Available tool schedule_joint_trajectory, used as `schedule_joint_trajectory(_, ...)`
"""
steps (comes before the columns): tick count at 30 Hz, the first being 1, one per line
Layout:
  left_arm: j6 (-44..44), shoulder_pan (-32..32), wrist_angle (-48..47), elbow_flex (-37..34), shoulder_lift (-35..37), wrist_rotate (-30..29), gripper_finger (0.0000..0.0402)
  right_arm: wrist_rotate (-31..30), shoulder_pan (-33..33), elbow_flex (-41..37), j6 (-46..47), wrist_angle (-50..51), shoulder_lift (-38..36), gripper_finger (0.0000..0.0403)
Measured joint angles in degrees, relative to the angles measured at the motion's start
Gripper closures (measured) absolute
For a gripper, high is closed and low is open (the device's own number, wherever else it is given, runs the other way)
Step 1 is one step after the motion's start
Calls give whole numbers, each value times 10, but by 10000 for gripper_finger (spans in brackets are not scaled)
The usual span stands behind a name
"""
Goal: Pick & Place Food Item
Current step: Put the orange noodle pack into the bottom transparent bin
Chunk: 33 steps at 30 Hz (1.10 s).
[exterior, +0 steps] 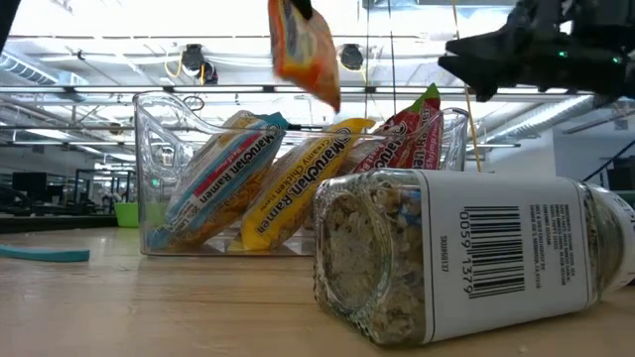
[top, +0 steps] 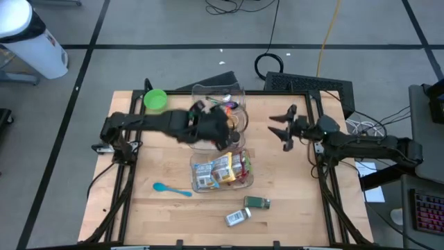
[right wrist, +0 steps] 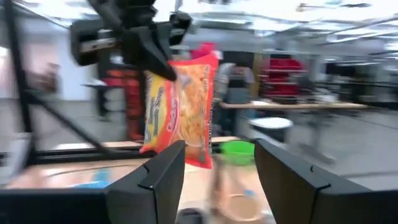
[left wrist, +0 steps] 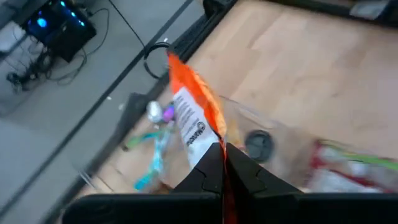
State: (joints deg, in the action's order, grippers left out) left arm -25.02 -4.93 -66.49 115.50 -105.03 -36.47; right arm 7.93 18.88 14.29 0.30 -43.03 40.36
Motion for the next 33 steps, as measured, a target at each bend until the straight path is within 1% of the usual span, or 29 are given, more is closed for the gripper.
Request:
schedule_joint_trajectory(3, -98, -51, -26, 0, 0, -38, 401, 26, -16, -35, 33, -48, -6, 217)
schedule_joint_trajectory(6, -200, -101, -49, 0, 0, -72, 401, 28, -33, -68, 83, -93, -6, 219)
schedule_joint_trajectory(11, -354, -175, -91, 0, -6, -119, 401, 28, -71, -106, 153, -138, -6, 222)
schedule_joint_trajectory(14, -437, -207, -100, -9, -12, -132, 401, 29, -102, -117, 175, -142, -7, 223)
schedule_joint_trajectory(17, -504, -231, -100, -15, -28, -132, 401, 28, -140, -118, 172, -135, -5, 225)
schedule_joint_trajectory(20, -541, -247, -102, -16, -53, -131, 401, 24, -175, -119, 142, -142, -6, 227)
schedule_joint_trajectory(21, -552, -250, -102, -16, -62, -131, 401, 15, -187, -119, 130, -141, -6, 227)
schedule_joint_trajectory(26, -588, -260, -118, -16, -80, -132, 401, -54, -241, -119, 79, -131, -6, 228)
schedule_joint_trajectory(30, -617, -264, -155, -16, -77, -137, 401, -103, -276, -119, 37, -104, -6, 229)
schedule_joint_trajectory(33, -643, -264, -191, -16, -67, -129, 401, -150, -295, -117, 21, -76, -6, 229)
